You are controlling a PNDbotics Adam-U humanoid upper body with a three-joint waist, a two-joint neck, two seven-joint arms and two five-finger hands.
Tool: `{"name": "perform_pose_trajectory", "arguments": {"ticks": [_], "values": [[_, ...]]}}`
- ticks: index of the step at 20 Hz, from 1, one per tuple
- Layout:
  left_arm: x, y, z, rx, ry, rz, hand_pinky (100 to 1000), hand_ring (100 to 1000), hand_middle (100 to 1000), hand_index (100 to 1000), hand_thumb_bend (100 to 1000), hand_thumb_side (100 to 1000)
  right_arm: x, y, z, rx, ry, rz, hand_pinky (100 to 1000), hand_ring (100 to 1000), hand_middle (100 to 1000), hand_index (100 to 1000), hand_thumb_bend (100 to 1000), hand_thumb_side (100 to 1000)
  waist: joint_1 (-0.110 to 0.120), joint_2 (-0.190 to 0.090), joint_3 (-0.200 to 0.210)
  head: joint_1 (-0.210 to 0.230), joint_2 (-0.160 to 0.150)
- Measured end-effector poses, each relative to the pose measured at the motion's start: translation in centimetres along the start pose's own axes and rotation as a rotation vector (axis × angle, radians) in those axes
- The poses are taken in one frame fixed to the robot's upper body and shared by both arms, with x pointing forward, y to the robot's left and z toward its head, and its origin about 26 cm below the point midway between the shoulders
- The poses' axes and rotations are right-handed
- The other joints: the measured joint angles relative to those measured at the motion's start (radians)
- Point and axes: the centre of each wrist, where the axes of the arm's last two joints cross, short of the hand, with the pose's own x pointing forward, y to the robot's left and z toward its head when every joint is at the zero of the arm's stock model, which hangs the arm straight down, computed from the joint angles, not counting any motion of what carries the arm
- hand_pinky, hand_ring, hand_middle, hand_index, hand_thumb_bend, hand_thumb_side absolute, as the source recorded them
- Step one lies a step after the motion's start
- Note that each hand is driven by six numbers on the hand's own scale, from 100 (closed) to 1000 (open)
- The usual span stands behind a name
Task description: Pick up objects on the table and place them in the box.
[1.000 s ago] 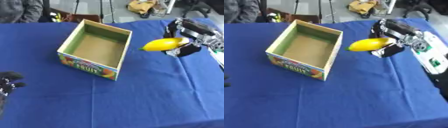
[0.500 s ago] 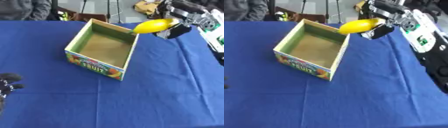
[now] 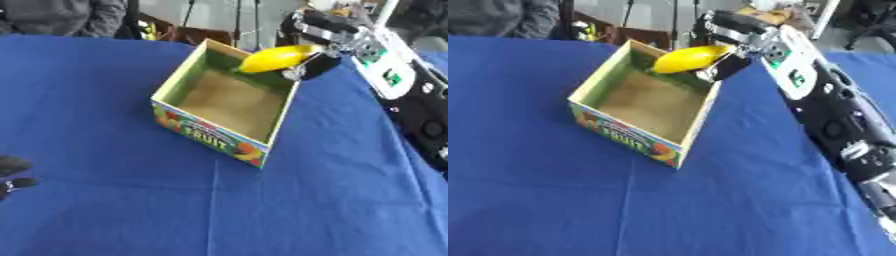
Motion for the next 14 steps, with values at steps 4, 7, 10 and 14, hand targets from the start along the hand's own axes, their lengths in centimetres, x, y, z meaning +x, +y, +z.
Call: {"name": "perform_pose_trajectory", "arguments": {"ticks": [4, 7, 10, 14], "values": [[0.2, -0.2, -0.4, -0.02, -0.011, 0.005, 663, 738, 630, 696, 253, 1000, -1.7, 2.4, 0.0, 0.043, 0.081, -0.048, 466, 389, 408, 534, 223, 183, 0.0, 0.009, 0.048, -0.036, -0.015], [0.3, -0.2, -0.4, -0.024, -0.016, 0.006, 663, 738, 630, 696, 251, 1000, -2.6, 4.0, -0.1, 0.076, 0.121, -0.068, 493, 414, 433, 556, 242, 200, 0.0, 0.015, 0.063, -0.055, -0.021], [0.3, -0.4, -0.5, -0.03, -0.018, 0.009, 663, 738, 630, 696, 251, 1000, -3.1, 5.3, -0.1, 0.109, 0.145, -0.072, 551, 487, 495, 608, 285, 237, 0.003, 0.019, 0.064, -0.063, -0.027], [0.3, -0.4, -0.5, -0.032, -0.019, 0.009, 663, 738, 630, 696, 252, 1000, -3.4, 6.0, -0.2, 0.138, 0.148, -0.065, 701, 723, 712, 788, 446, 377, 0.003, 0.019, 0.054, -0.065, -0.029]]}}
